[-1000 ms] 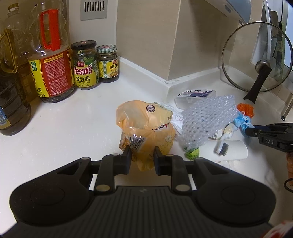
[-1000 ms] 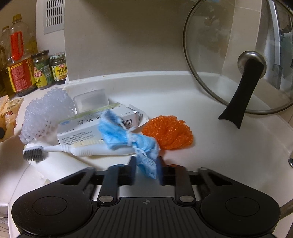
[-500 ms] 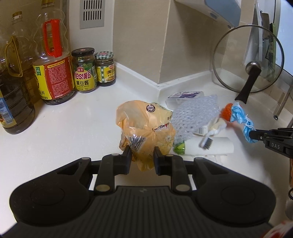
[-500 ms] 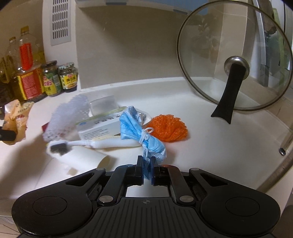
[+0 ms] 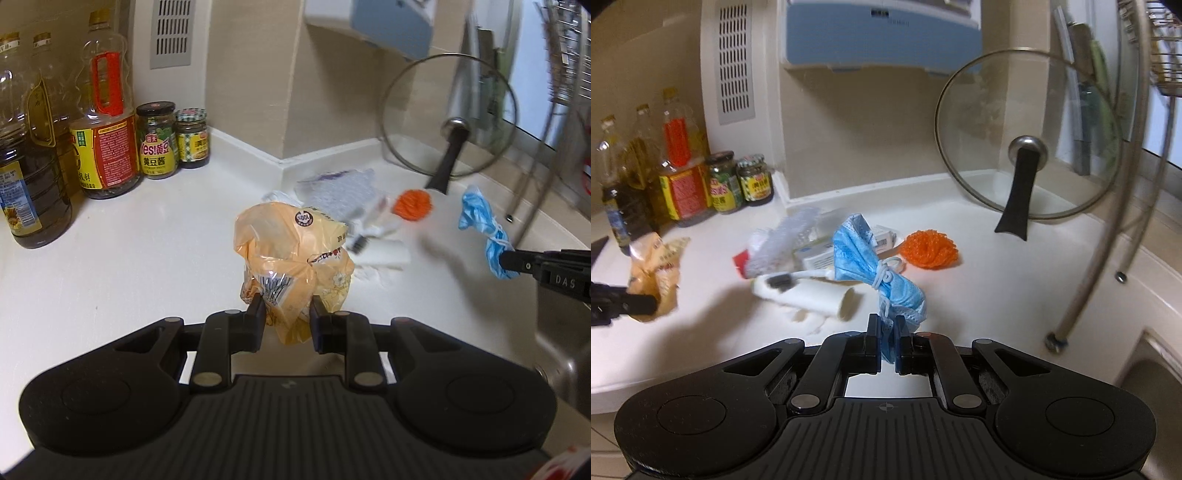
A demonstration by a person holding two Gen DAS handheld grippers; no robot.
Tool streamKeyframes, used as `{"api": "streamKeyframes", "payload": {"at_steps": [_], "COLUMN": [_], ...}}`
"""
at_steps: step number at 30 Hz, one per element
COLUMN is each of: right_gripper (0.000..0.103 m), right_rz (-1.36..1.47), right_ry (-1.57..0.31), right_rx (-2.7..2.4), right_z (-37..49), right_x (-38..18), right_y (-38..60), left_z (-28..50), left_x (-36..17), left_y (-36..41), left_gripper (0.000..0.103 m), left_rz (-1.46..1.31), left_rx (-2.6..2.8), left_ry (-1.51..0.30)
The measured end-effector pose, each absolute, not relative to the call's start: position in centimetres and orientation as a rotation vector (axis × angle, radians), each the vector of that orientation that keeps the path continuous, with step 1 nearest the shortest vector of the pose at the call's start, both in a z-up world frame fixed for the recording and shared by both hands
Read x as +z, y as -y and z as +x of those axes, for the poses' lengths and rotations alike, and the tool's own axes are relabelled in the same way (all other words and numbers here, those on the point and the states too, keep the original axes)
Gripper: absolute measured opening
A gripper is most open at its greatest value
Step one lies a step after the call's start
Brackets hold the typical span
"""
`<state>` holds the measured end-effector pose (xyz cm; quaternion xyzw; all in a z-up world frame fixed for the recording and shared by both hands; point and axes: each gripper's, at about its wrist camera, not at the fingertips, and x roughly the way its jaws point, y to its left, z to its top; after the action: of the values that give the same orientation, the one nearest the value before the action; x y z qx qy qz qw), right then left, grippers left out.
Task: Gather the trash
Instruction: 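Carry the yellow bag and blue mask with both tools over the bin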
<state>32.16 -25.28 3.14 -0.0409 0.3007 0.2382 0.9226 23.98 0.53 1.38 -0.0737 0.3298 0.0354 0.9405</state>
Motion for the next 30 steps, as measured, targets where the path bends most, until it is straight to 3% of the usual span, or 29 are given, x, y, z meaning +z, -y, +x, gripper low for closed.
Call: {"api": "streamKeyframes", "payload": {"at_steps": [12,20,30], "right_gripper": [0.006,0.007,0.006], "right_rz": [-0.005,-0.013,-0.068], "right_ry": [-0.695,-0.842,-0.988], "right_rx": [0.558,0.567,0.571], "right_z": [18.4,14.3,16.3], "right_x": [3.1,-2.7,-10.6], "right_y": [22.1,20.4,19.9], "left_z": [13.3,9.7,11.2], "left_x": [0.3,-4.2,-12.4], "left_y": [-0.7,-0.1,1.0], "left_gripper": [0.022,0.022,0.022], "left_rz": [-0.134,-0.14,-0.186], "left_rx": [-0.018,-0.04,0.007], "left_ry": [-0.721,-0.838,-0.994]}}
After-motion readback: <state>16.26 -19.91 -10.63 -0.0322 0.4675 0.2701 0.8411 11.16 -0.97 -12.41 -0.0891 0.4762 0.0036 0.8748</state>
